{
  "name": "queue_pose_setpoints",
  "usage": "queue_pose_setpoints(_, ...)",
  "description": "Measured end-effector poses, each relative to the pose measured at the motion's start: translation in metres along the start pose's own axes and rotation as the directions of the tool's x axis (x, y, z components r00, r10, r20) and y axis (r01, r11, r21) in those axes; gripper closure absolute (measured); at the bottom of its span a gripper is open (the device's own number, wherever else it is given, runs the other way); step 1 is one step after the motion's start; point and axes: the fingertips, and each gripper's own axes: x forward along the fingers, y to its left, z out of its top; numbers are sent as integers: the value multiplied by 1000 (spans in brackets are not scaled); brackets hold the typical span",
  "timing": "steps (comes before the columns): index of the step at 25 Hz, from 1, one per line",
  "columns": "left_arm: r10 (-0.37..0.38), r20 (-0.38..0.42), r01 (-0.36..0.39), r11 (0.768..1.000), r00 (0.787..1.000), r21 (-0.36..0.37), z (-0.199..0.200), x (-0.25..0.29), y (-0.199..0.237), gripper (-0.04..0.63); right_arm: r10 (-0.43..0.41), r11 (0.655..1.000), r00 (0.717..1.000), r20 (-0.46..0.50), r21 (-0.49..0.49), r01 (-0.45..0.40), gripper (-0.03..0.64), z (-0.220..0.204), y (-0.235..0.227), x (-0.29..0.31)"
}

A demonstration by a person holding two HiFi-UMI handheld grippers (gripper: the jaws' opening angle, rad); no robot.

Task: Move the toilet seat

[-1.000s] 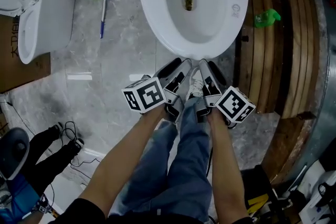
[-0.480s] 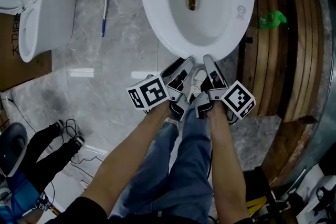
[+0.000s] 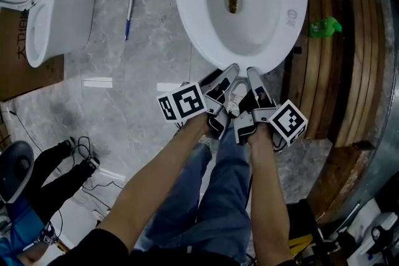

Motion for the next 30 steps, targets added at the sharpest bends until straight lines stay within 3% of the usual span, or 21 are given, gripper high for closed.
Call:
queue_pose_setpoints(5,-40,20,40,999,999,-15,8,-12,-35,408,-1,1000,1000,21,4,1,454,8,27,-19)
queue_pose_setpoints(10,-57,64,61,996,996,-61,14,-28,-71,422,82,997,996,22,-10,-81,456,14,64,-37)
queue_pose_setpoints(15,-110,91,118,990,990,-81,24,-39,-106,433,217,976,976,28,8,-217,456,22,101,-43)
queue_pose_setpoints(21,-131,137,147,982,982,-118,38,-47,-143,439,267,964,964,17,-4,-267,459,34,144,-50)
queue_pose_setpoints(30,-155,169,182,971,973,-153,64,-58,-196,439,273,958,962,29,79,-274,474,45,202,-64)
